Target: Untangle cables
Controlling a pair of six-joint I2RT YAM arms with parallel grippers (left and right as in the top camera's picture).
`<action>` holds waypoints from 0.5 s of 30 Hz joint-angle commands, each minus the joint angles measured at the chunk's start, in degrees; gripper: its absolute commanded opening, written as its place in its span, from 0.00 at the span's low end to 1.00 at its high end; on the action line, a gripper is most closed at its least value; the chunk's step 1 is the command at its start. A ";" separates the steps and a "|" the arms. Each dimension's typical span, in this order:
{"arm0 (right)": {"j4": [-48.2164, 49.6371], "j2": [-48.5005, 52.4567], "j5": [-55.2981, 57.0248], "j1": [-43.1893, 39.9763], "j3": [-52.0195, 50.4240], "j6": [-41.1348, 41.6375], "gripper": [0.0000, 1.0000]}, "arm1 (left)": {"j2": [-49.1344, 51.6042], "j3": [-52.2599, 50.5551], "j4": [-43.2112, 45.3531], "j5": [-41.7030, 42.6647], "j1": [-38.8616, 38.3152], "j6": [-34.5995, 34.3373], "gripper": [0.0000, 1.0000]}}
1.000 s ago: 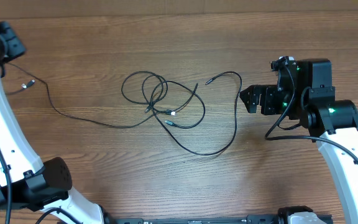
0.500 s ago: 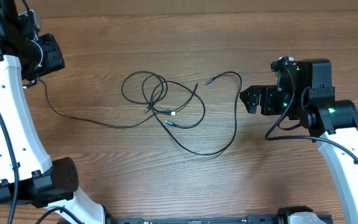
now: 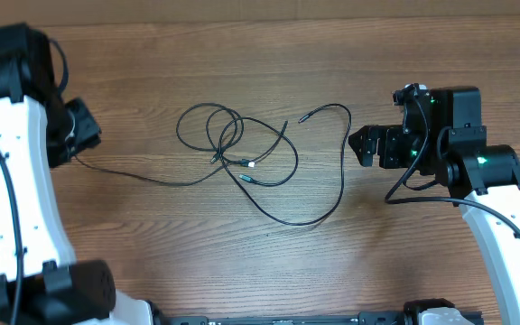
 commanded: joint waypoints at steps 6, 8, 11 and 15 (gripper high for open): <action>0.20 0.17 0.39 -0.13 0.13 -0.15 1.00 | -10.84 -17.79 14.43 -3.43 7.39 -6.67 0.54; 0.20 0.17 0.39 -0.13 0.13 -0.15 1.00 | -10.58 -21.97 19.61 -1.90 9.51 -6.54 0.58; 0.20 0.17 0.39 -0.13 0.13 -0.15 1.00 | -9.03 -28.11 28.35 1.60 12.11 -2.86 0.63; 0.20 0.17 0.39 -0.13 0.13 -0.17 1.00 | -4.87 -33.16 37.70 7.58 14.25 3.56 0.78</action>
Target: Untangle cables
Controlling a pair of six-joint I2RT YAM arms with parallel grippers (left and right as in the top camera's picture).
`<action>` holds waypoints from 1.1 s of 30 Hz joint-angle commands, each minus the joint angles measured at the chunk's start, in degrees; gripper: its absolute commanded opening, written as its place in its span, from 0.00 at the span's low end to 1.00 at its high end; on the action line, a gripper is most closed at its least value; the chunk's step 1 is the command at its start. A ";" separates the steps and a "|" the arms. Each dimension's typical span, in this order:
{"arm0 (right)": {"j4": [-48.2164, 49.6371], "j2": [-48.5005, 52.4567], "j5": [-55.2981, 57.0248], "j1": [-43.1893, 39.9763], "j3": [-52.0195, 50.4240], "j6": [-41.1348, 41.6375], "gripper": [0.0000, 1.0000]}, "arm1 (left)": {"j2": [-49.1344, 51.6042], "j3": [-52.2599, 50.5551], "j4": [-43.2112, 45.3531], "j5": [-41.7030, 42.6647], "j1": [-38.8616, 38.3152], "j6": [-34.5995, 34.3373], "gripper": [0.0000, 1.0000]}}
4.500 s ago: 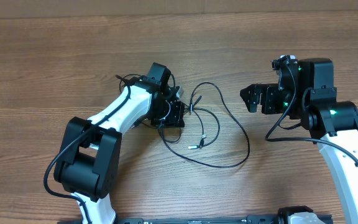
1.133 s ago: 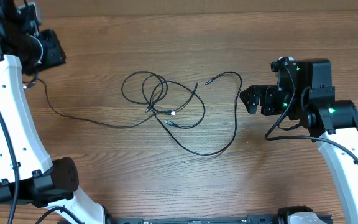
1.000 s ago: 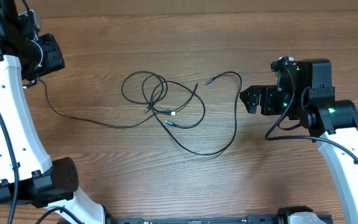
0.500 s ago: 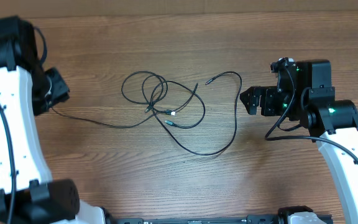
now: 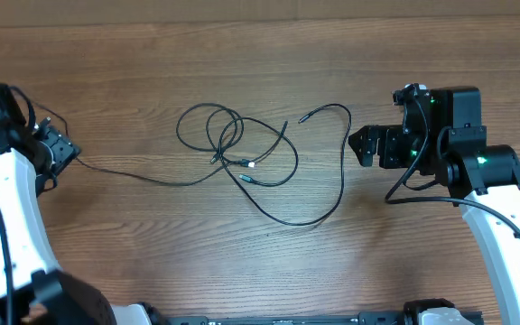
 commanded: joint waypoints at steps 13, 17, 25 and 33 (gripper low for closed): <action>0.11 0.17 0.42 -0.13 0.15 -0.17 1.00 | 20.37 -3.08 12.94 10.88 1.97 13.20 0.77; 0.09 0.17 0.39 -0.13 0.15 -0.17 1.00 | 21.62 -3.08 14.93 10.91 1.97 13.18 0.72; -0.81 0.17 0.42 -0.13 0.15 -0.17 1.00 | 22.75 -3.15 18.62 10.45 1.97 13.22 0.73; -0.94 0.17 0.42 -0.13 0.15 0.26 1.00 | 23.50 -3.15 22.18 10.45 1.86 13.22 0.71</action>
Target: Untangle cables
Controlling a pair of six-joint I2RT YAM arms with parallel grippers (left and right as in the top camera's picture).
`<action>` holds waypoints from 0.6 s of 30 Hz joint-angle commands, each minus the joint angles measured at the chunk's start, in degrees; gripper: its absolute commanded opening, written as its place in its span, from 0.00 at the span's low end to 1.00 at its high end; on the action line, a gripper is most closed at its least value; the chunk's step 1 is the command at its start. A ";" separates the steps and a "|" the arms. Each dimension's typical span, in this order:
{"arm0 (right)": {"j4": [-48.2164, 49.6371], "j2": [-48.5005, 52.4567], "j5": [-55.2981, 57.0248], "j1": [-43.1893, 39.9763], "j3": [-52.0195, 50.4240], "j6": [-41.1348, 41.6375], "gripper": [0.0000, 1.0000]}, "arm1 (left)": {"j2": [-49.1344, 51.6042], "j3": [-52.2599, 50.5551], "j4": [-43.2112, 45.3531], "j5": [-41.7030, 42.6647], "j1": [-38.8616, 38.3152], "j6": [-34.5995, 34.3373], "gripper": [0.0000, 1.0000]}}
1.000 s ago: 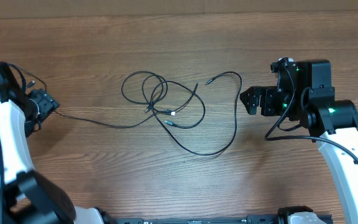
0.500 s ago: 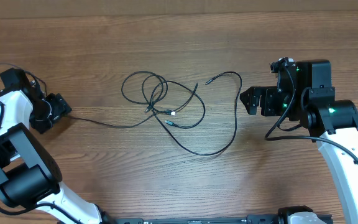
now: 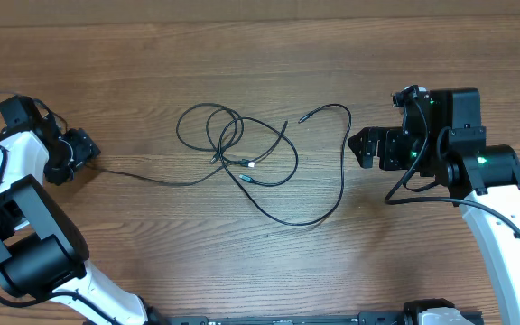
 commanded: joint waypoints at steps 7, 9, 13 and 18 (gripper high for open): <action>0.42 0.17 0.37 -0.13 0.15 0.22 1.00 | 2.10 -0.17 1.75 0.24 0.00 0.13 0.55; 0.37 0.17 0.37 -0.13 0.15 0.24 1.00 | 2.10 -0.17 1.70 0.22 -0.13 0.15 0.47; 0.39 0.17 0.37 -0.13 0.15 1.11 1.00 | 2.10 -0.17 1.57 0.22 -0.11 0.15 0.34; 0.39 0.17 0.37 -0.13 0.15 1.11 1.00 | 2.10 -0.17 0.52 0.22 -0.11 0.15 0.14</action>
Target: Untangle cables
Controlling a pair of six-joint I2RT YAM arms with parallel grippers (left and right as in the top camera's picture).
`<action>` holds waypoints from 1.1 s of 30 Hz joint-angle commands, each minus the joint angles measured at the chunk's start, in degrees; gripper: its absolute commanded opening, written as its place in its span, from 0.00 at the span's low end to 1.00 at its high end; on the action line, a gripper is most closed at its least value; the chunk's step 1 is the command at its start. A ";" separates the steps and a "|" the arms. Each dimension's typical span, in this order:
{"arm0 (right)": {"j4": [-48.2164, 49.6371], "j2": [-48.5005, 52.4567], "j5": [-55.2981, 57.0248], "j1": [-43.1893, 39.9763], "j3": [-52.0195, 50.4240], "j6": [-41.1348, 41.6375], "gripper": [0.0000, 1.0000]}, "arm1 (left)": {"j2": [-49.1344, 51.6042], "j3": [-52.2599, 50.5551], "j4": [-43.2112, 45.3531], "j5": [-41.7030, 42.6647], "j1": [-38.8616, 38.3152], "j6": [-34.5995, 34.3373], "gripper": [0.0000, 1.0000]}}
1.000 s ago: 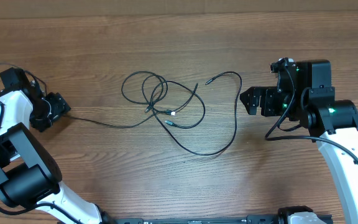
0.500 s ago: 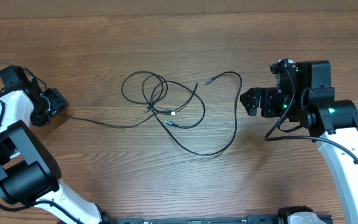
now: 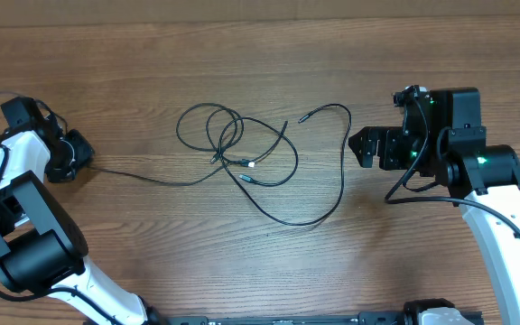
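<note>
Several thin black cables (image 3: 242, 149) lie tangled mid-table, with overlapping loops and small plugs among them. One strand (image 3: 143, 178) runs left from the knot and ends at my left gripper (image 3: 78, 155). That gripper sits low at the far left, and its fingers are too dark to tell whether they are open or shut. A long cable (image 3: 342, 171) curves around the right side of the tangle and ends in a plug (image 3: 303, 117). My right gripper (image 3: 357, 148) hangs just right of that curve, open and holding nothing.
The wooden table (image 3: 260, 271) carries only the cables. My left arm's white links (image 3: 25, 226) fold along the left edge. My right arm (image 3: 504, 226) and its own trailing wire (image 3: 413, 194) fill the right side.
My left gripper has shifted slightly left at the end of the left strand. The tangle and my right arm are unchanged.
My left arm first stood tall at the far left, its gripper above the end of the left strand. It then folded lower at each moment and now sits low at that strand's end. The tangle's shape and my right gripper stayed the same.
</note>
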 commanded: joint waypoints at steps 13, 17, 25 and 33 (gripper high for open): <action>0.63 0.17 0.39 -0.13 0.13 0.24 1.00 | -1.88 12.94 -13.09 9.05 0.04 -2.67 0.04; 0.61 0.17 0.39 -0.13 0.13 0.24 1.00 | -1.99 24.76 -23.12 15.54 0.37 -2.43 0.04; 0.61 0.17 0.39 -0.13 0.13 0.24 1.00 | -2.05 45.11 -38.91 20.00 2.99 -2.45 0.04; 0.57 0.17 0.39 -0.13 0.13 0.24 1.00 | -2.36 59.60 -45.51 18.23 8.63 -1.16 0.04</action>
